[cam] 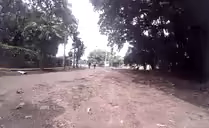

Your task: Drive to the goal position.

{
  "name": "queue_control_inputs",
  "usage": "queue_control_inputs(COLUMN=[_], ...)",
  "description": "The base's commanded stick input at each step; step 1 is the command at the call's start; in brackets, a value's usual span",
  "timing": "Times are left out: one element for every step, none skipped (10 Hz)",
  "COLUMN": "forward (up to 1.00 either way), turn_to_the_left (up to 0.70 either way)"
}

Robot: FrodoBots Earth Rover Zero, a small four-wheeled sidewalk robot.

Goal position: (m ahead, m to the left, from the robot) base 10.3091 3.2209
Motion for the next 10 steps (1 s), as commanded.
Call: queue_control_inputs(forward=[0.7,0.7,0.7,0.7,0.7,0.7,0.7,0.7,0.7,0.7], turn_to_the_left=[0.0,0.0,0.0,0.0,0.0,0.0,0.0,0.0,0.0,0.0])
